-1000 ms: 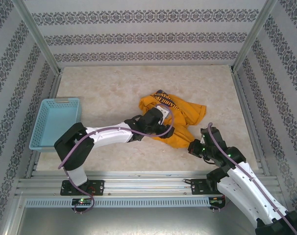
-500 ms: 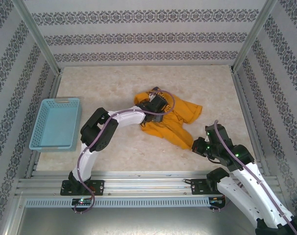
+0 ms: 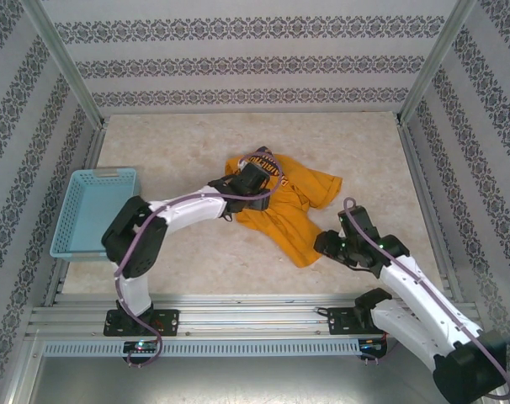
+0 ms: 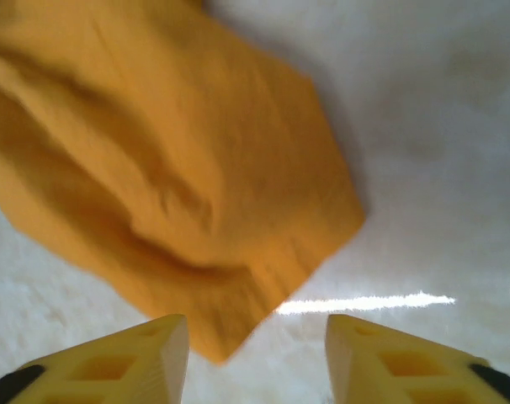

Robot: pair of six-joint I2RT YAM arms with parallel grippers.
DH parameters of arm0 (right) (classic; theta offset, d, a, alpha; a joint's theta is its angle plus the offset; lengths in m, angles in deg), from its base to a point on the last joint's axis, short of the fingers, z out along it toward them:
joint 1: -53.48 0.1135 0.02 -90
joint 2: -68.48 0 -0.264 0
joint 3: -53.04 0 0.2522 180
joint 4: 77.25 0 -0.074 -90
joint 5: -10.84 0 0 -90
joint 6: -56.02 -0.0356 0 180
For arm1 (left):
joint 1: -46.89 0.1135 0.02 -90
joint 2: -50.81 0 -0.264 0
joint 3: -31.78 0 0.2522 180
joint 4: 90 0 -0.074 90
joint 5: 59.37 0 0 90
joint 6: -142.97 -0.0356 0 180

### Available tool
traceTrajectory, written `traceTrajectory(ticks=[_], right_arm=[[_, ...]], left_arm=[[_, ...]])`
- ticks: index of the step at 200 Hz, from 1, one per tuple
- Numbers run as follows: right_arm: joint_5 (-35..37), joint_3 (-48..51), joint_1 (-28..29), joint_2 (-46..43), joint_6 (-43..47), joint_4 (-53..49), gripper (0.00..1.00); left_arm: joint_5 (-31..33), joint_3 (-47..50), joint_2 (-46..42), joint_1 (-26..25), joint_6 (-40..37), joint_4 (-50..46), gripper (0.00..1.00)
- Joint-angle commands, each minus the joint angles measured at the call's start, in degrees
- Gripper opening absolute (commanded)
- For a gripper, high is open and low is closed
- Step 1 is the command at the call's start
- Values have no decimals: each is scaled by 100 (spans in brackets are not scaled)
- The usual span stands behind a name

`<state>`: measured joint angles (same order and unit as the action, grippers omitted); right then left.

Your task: Fold the inside-out t-shirt

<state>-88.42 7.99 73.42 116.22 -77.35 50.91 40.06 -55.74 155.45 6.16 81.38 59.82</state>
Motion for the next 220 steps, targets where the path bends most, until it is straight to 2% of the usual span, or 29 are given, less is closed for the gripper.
traceTrajectory(ticks=[1,27,42,64,100,117,130,139,154,167,180,202,220], right_arm=[[-234,16,-470,523,328,1091,55],[-409,-264,-590,1418,477,1515,60],[-476,-400,-475,1896,526,1773,61],[-206,-626,-161,2463,634,1910,64],[-2,-1104,255,3778,697,1906,63],[78,-1341,464,4304,773,1831,54],[253,-1497,616,4530,808,1704,36],[477,-1560,679,4515,820,1582,18],[881,-1572,704,4180,873,1344,0],[1259,-1622,710,3733,1001,1025,0],[1670,-1727,708,3121,1194,630,0],[2281,-1970,704,2056,1566,49,0],[2509,-2233,704,1293,1877,-207,0]], left_arm=[[-69,-250,-314,162,-327,166,79],[-30,-940,162,560,-277,-500,82],[-92,-1273,459,834,-195,-677,84],[-306,-1710,911,1226,-151,-672,88],[-754,-2665,1963,1582,-166,-882,84],[-932,-2950,2263,1635,-133,-1015,73],[-1012,-2995,2285,1650,-133,-1021,60],[-1044,-2987,2239,1680,-166,-1025,48],[-1049,-2967,2073,1775,-193,-1105,25],[-969,-2822,1760,1874,-192,-1144,10],[-774,-2511,1285,1948,-201,-1077,2],[-278,-1888,277,2000,-245,-1005,0],[27,-1469,-628,2001,-250,-994,0]])
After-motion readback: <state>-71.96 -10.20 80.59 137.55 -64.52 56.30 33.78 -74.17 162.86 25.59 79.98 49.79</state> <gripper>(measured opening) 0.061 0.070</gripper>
